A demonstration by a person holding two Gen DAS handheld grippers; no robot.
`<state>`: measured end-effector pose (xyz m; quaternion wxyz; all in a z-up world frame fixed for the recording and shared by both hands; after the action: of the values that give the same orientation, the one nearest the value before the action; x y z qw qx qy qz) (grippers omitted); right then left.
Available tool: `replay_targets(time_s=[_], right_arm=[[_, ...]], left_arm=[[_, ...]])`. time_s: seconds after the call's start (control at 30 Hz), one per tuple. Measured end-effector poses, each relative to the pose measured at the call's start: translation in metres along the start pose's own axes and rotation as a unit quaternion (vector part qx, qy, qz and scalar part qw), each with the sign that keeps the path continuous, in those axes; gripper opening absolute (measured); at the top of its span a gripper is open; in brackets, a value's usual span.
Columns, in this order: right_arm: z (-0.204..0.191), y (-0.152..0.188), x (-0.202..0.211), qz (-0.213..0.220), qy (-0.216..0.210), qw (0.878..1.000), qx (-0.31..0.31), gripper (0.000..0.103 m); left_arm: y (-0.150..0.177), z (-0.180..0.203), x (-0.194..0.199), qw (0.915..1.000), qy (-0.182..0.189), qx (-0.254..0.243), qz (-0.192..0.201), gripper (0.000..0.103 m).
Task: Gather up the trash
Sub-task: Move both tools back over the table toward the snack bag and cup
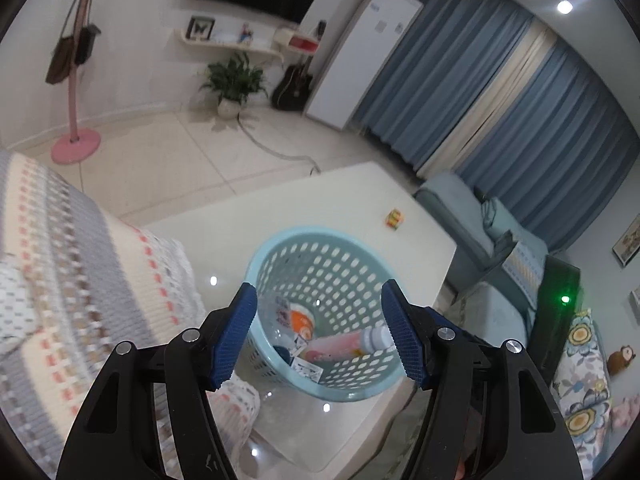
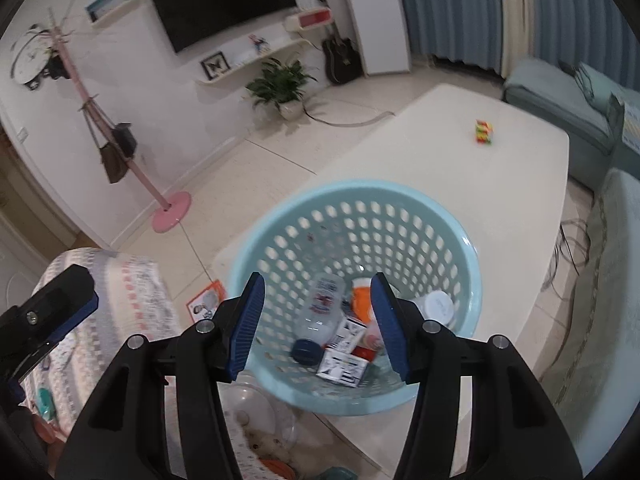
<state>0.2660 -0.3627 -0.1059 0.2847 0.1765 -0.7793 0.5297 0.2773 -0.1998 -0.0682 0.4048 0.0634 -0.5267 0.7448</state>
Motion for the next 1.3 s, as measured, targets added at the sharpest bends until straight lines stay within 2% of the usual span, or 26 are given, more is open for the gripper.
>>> replay_targets(time_s=[0.13, 0.17, 0.23, 0.37, 0.5, 0.63, 0.8, 0.97, 1.07, 1.3], right_arm=[[-0.037, -0.008, 0.026, 0.023, -0.026, 0.999, 0.025, 0.052], [-0.049, -0.01, 0.033, 0.028, -0.035, 0.998, 0.033, 0.056], [-0.069, -0.01, 0.044, 0.04, -0.049, 0.997, 0.048, 0.061], [-0.117, -0.003, 0.062, 0.048, -0.088, 0.992, 0.08, 0.063], [-0.172, 0.018, 0.084, 0.051, -0.134, 0.982, 0.125, 0.072], [-0.217, 0.049, 0.106, 0.046, -0.174, 0.97, 0.162, 0.076], [-0.263, 0.112, 0.127, 0.016, -0.21, 0.955, 0.206, 0.079], [-0.293, 0.175, 0.138, -0.02, -0.222, 0.946, 0.235, 0.083], [-0.313, 0.211, 0.146, -0.036, -0.229, 0.94, 0.252, 0.087], [-0.331, 0.25, 0.135, -0.063, -0.197, 0.942, 0.263, 0.089]], left_arm=[[-0.013, -0.002, 0.049, 0.9991, -0.006, -0.011, 0.04, 0.063], [-0.014, -0.004, 0.059, 0.9987, -0.009, -0.014, 0.047, 0.063], [-0.015, -0.015, 0.087, 0.9974, -0.024, -0.019, 0.065, 0.063], [-0.012, -0.049, 0.137, 0.9942, -0.057, -0.01, 0.091, 0.069], [-0.003, -0.096, 0.193, 0.9868, -0.114, -0.001, 0.115, 0.074], [0.011, -0.151, 0.248, 0.9753, -0.178, 0.013, 0.131, 0.076], [0.039, -0.222, 0.3, 0.9596, -0.251, 0.032, 0.123, 0.076], [0.078, -0.277, 0.333, 0.9484, -0.295, 0.065, 0.097, 0.076], [0.099, -0.302, 0.342, 0.9463, -0.308, 0.073, 0.066, 0.076], [0.128, -0.322, 0.337, 0.9502, -0.304, 0.066, 0.015, 0.076]])
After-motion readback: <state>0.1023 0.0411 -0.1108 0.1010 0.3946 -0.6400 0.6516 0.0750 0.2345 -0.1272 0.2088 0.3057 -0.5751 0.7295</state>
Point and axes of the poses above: each gripper's, at about its wrist camera, not at the fingertips, and x roughly against the way its jaws point, z to its right, y to its underside, the point moved 7 cm from there along -x, roughly the way its jaws point, and after that the axes turned 7 degrees about z, right-handed, at the moved point
